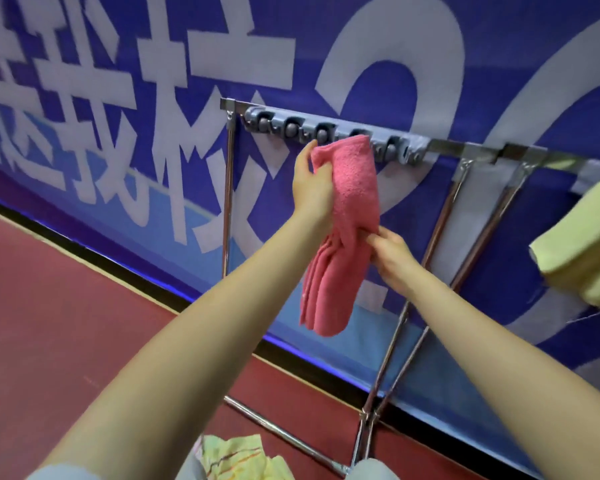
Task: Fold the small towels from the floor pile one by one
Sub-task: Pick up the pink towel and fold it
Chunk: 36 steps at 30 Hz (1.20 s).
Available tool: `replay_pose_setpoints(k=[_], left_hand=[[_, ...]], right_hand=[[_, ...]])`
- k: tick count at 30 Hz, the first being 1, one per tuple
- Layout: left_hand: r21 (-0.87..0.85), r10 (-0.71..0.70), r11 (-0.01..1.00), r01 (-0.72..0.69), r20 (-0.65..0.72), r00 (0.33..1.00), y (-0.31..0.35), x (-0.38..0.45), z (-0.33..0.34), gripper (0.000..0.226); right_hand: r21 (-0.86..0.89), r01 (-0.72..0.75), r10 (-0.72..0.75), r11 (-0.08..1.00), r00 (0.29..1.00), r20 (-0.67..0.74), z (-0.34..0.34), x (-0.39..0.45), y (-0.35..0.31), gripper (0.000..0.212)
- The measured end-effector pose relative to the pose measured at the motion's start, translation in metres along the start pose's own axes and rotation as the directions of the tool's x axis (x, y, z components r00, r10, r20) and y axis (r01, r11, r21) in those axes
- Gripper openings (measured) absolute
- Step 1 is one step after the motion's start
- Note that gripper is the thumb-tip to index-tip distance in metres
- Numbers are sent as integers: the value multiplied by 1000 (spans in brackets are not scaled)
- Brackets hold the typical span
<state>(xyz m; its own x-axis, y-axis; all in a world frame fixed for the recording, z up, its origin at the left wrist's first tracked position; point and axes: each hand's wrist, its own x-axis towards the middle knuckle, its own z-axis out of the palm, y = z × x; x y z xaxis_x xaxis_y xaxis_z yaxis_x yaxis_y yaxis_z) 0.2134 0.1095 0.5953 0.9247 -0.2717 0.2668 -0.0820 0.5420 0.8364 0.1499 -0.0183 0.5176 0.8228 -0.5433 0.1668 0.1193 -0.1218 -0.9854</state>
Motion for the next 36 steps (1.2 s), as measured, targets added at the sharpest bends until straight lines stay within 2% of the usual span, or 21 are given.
replay_pose_setpoints(k=[3, 6, 8, 11, 15, 20, 24, 27, 31, 33, 36], left_hand=[[60, 104, 993, -101, -34, 994, 22, 26, 23, 33], [226, 184, 959, -171, -39, 982, 32, 55, 31, 35], [368, 197, 915, -164, -54, 979, 28, 71, 27, 36], [482, 140, 872, -88, -72, 987, 6, 84, 19, 39], [399, 30, 917, -5, -58, 998, -31, 89, 18, 33], [247, -70, 967, 62, 24, 997, -66, 90, 28, 32], [258, -135, 958, 124, 23, 991, -95, 100, 31, 35], [272, -201, 945, 183, 38, 979, -117, 96, 35, 35], [246, -231, 946, 209, 65, 971, -141, 85, 44, 31], [243, -259, 941, 237, 64, 964, -151, 81, 48, 31], [223, -305, 932, 285, 60, 951, -158, 73, 56, 30]], right_hand=[[48, 35, -35, 998, 999, -7, -23, 26, -38, 15], [-28, 67, -68, 997, 998, -12, -45, 41, -71, 12], [-208, 84, -89, 974, 996, -17, -59, 49, -94, 13], [-513, 114, -123, 851, 992, 16, -76, 67, -122, 20], [-676, 125, -143, 726, 989, 30, -91, 95, -151, 28], [-707, 103, -147, 699, 989, -1, -97, 127, -165, 26], [-778, 46, -131, 626, 990, -47, -97, 147, -157, 31], [-816, 44, -227, 576, 968, -108, -97, 156, -143, 33], [-874, 50, -424, 484, 887, -184, -89, 155, -131, 32], [-834, 41, -432, 550, 869, -242, -89, 151, -123, 33], [-593, 16, -249, 805, 917, -313, -95, 144, -101, 35]])
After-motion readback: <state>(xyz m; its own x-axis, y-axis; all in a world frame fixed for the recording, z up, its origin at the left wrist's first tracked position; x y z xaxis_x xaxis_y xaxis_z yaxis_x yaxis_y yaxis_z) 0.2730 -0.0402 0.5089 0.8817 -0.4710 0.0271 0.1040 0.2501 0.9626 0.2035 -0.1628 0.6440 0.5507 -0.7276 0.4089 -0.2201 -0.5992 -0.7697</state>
